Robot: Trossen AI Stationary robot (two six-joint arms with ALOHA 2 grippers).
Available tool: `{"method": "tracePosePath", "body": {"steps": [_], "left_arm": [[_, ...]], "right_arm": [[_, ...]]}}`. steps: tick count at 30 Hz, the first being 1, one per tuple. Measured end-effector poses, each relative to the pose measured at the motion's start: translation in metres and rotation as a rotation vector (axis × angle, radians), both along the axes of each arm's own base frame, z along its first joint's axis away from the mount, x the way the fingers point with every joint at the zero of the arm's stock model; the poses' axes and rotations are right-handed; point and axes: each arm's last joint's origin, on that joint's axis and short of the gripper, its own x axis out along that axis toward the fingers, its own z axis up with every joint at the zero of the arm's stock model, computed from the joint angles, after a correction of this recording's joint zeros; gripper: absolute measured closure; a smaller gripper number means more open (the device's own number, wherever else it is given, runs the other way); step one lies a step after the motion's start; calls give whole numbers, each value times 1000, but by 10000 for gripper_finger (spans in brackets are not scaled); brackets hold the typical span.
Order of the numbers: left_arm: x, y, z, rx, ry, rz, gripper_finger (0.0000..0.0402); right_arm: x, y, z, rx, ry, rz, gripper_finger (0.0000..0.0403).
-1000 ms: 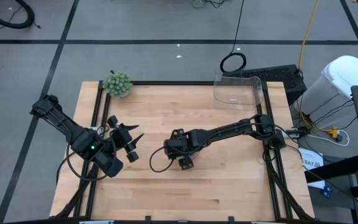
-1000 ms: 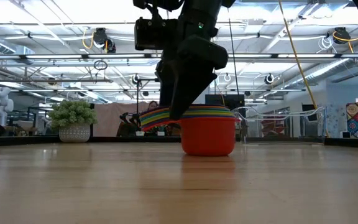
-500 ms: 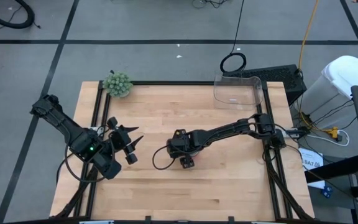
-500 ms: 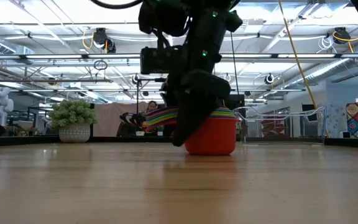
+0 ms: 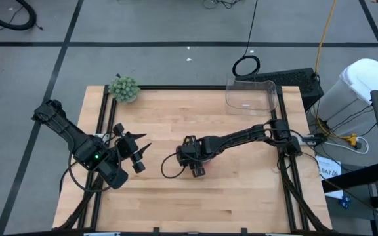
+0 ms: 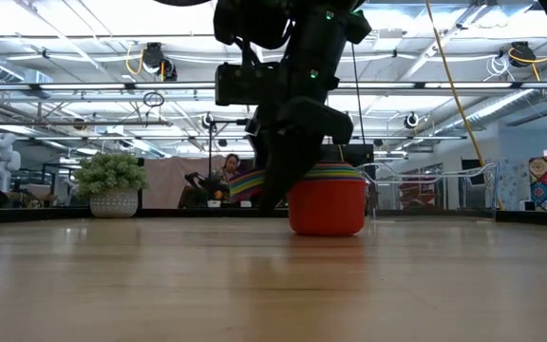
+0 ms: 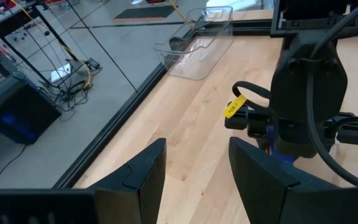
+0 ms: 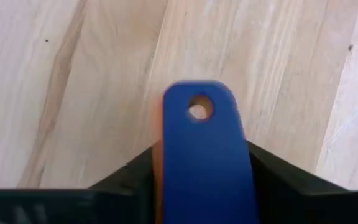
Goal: Nest measuring cups in basket
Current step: Put the stack of measuring cups into the transparent bin
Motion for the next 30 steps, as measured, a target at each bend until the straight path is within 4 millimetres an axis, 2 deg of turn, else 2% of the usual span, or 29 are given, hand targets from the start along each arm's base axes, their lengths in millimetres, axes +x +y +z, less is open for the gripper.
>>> {"method": "tracePosePath", "body": {"steps": [4,7,14,18,24,30], "left_arm": [[0,0,0,-1,-1,1,222],[0,0,0,1,0,0,222],[0,0,0,2,1,-1,222],[0,0,0,2,1,-1,222],[0,0,0,2,1,-1,222],[0,0,0,2,1,-1,222]], "right_arm": [[0,0,0,-4,-1,12,261],[0,1,0,5,-1,32,261],[0,1,0,20,1,29,160],[0,1,0,18,5,29,122],[-2,0,-1,6,27,27,114],[-3,0,-1,-15,36,26,141]]}}
